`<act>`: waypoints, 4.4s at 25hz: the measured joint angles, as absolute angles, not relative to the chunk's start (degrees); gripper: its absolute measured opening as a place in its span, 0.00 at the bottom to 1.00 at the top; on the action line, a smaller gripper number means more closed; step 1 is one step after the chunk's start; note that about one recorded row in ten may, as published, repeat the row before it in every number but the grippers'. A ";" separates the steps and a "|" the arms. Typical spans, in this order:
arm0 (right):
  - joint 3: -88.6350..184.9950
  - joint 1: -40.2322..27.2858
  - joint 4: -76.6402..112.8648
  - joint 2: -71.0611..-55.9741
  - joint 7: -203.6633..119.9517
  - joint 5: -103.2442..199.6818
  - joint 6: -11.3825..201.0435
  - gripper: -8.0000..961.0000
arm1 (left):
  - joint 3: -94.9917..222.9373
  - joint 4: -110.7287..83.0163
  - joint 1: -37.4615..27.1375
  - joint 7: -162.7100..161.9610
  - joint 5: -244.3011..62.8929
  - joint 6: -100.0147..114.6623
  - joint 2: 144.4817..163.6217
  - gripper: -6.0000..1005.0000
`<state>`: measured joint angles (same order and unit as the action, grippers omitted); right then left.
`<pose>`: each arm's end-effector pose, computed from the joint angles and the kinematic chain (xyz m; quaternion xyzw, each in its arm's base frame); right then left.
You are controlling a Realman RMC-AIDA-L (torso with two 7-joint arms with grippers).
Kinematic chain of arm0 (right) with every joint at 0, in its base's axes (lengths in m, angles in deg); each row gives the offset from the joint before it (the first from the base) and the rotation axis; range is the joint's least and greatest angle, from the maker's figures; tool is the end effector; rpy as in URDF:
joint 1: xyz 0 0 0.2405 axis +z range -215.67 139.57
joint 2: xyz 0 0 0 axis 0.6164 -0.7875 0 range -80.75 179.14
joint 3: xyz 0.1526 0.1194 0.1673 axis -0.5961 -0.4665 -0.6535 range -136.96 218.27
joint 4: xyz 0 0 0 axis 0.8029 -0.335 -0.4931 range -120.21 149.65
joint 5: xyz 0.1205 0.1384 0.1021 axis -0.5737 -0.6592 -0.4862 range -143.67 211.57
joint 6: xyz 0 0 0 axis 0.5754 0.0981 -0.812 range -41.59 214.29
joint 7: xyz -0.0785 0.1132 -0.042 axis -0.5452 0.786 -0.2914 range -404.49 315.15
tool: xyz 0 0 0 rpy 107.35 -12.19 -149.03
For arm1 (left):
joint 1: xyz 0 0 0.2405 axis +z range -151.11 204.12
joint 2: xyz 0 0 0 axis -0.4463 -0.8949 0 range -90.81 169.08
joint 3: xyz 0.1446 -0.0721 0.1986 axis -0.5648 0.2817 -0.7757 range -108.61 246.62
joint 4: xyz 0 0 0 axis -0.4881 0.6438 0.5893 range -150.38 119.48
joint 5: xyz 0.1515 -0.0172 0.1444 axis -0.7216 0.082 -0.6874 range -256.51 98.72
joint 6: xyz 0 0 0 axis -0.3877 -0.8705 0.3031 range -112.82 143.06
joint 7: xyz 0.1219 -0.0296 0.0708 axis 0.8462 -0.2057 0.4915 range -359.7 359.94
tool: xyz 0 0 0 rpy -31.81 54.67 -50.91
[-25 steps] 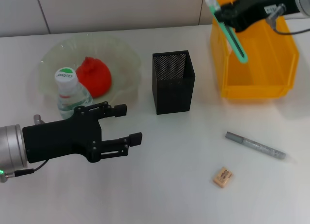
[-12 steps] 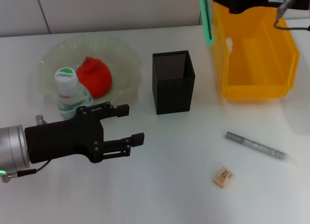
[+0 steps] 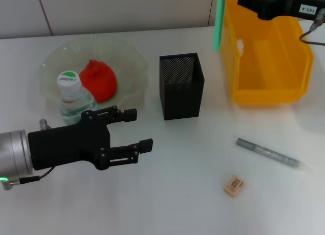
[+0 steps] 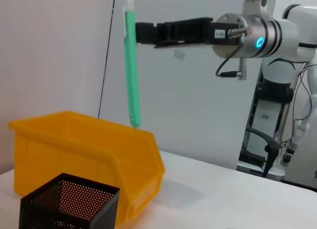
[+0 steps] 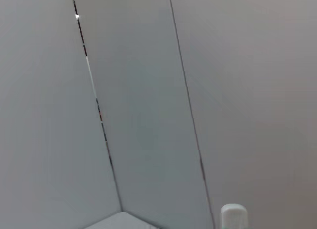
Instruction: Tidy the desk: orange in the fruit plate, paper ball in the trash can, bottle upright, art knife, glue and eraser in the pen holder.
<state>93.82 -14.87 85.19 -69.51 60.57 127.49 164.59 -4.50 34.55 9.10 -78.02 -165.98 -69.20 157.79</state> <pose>0.1834 0.3641 0.0936 -0.8864 0.2051 0.3309 0.2505 -0.2278 0.2913 -0.0253 -0.9438 -0.1406 -0.2865 0.0859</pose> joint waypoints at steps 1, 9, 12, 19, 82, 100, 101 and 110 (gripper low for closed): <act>93.70 -14.34 83.84 -69.26 60.29 127.64 164.94 0.12 | -4.50 34.55 9.10 -78.02 -165.98 -69.20 157.79 0.79; 93.76 -9.77 75.52 -68.36 57.02 130.23 164.81 0.15 | -4.56 33.71 8.94 -77.92 -165.98 -69.16 157.87 0.79; 93.69 -7.83 73.21 -68.44 55.85 132.51 164.48 0.16 | -4.56 33.54 8.93 -77.84 -165.99 -69.17 157.88 0.79; 94.20 -5.14 68.29 -68.51 52.81 133.59 161.25 0.19 | -4.55 33.07 8.76 -77.12 -165.99 -69.37 157.88 0.79; 112.18 -8.77 110.08 -70.05 96.02 173.62 186.17 0.78 | -4.66 30.27 7.70 -74.98 -166.06 -69.53 157.81 0.79; 124.61 -4.46 105.58 -70.11 104.08 183.53 186.80 0.78 | -4.34 29.99 7.66 -70.47 -165.90 -70.84 157.84 0.79; 124.62 -4.15 104.66 -70.11 104.15 183.31 186.82 0.78 | -4.34 29.99 7.66 -70.47 -165.90 -70.84 157.84 0.79; 124.59 -1.22 97.62 -70.16 104.22 182.12 187.76 0.78 | -4.37 27.40 7.59 -66.94 -162.26 -70.48 157.88 0.79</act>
<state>124.59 -1.22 97.62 -70.16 104.22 182.12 187.76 -4.37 27.40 7.59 -66.94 -162.26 -70.48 157.88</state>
